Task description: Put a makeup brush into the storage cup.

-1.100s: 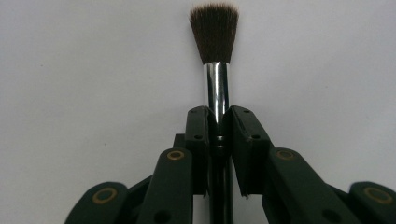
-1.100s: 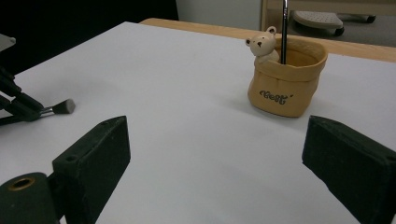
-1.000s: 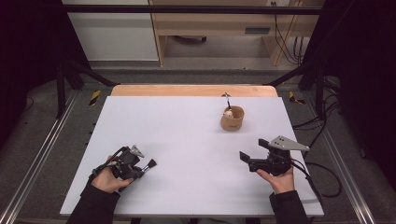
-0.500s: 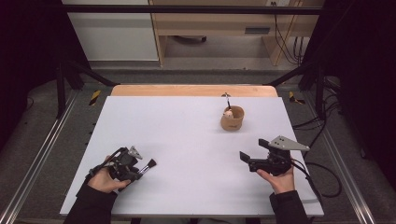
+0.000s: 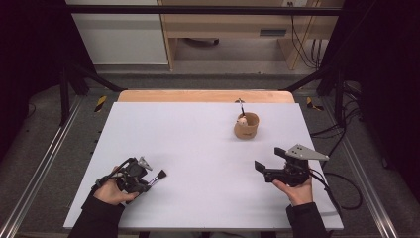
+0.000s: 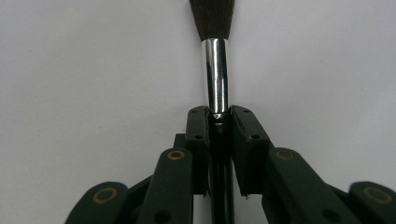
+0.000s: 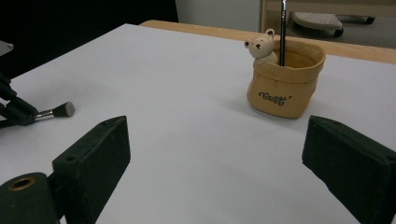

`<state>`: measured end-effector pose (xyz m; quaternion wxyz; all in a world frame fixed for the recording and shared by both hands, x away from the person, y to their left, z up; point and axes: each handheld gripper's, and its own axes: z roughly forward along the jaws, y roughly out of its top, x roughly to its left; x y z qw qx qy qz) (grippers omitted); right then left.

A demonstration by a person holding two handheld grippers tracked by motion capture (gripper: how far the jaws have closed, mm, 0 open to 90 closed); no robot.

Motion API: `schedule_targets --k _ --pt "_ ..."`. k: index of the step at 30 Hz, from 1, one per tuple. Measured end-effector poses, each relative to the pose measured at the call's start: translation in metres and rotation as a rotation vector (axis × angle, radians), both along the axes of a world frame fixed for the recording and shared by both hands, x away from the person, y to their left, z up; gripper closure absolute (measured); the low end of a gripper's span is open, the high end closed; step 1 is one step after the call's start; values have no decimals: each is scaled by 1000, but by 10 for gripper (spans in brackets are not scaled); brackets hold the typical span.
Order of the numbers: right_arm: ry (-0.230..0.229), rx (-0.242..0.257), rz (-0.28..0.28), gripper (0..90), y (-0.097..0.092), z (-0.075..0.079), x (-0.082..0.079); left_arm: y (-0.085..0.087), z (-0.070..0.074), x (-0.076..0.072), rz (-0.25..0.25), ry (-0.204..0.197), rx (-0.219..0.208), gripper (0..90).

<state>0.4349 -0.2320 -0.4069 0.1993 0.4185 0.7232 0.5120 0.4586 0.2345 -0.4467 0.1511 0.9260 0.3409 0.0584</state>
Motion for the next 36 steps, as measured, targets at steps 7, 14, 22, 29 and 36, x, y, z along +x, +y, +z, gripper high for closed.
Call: schedule_targets --k 7,14,22,29,36 --pt "-2 1 -2 83 0 0 0 -2 0 -1 -2 -8 17 779" --pt "-2 1 -2 83 0 0 0 -2 0 -2 -12 -15 17 780" --pt "0 0 -2 83 0 0 0 -1 3 -3 -5 -44 -2 781" --pt "1 -2 -1 83 0 0 0 2 12 -6 6 -81 -42 781" --pt "-2 4 -2 83 0 1 0 2 18 -8 25 -119 -83 781"
